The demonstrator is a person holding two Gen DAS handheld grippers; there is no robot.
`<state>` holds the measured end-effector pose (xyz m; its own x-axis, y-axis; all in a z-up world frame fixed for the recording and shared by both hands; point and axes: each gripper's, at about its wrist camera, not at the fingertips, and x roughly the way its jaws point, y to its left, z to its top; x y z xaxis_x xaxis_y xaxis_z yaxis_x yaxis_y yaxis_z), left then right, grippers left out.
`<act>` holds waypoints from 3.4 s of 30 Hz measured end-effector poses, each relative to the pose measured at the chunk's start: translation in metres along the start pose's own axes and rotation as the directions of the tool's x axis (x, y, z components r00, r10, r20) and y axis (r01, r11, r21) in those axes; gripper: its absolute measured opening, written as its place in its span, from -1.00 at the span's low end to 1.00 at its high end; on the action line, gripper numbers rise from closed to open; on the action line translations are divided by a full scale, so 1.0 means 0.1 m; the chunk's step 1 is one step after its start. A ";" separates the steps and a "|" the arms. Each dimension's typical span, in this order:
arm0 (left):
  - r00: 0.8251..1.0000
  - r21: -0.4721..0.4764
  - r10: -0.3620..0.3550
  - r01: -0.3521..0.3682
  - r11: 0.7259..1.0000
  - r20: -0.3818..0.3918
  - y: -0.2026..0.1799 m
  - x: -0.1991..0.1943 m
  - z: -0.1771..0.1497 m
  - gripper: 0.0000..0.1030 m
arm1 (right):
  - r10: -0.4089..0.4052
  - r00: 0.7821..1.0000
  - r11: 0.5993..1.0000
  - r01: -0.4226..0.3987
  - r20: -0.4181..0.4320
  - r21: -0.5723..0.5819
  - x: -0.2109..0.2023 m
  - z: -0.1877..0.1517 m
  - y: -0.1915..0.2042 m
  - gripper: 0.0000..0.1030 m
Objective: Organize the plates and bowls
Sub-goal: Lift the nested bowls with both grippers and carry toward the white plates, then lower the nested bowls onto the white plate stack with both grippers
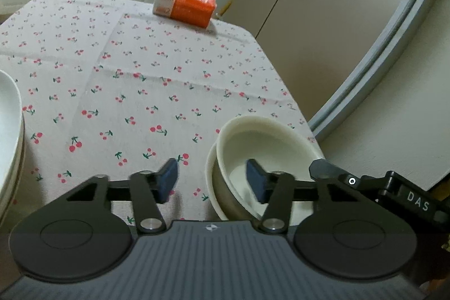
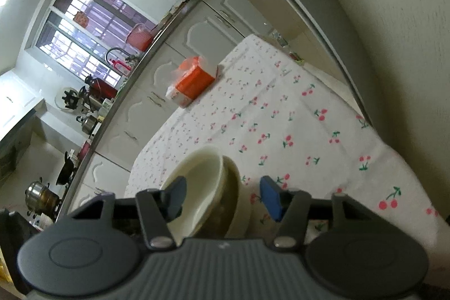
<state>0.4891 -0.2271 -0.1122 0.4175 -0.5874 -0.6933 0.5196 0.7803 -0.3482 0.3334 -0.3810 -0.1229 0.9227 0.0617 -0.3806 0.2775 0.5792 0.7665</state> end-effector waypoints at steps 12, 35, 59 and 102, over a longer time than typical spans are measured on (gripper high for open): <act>0.998 -0.012 -0.049 0.049 0.999 -0.036 0.01 0.13 -0.06 -0.40 | 0.052 0.998 0.997 -0.050 -0.032 0.062 0.01 -0.08 -0.04 -0.10; 0.992 -0.059 -0.033 0.040 0.997 0.118 0.33 -0.66 0.01 -0.43 | 0.132 0.990 0.991 -0.134 -0.057 -0.032 0.05 -0.12 0.62 -0.10; 0.935 -0.291 0.268 -0.196 0.936 0.234 1.71 -1.53 0.15 -0.41 | 0.258 0.896 0.931 -0.330 -0.362 -0.152 1.13 -0.73 1.88 -0.08; 0.900 -0.304 0.342 -0.257 0.917 0.272 1.97 -1.90 -0.15 0.48 | 0.252 0.915 0.920 -0.328 -0.316 -0.216 0.97 -0.87 1.94 0.65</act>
<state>0.5007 0.0415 -0.0586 0.7558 -0.3198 -0.5714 0.1429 0.9322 -0.3327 0.4535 -0.1915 -0.0559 0.8290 0.4596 -0.3185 -0.1055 0.6879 0.7181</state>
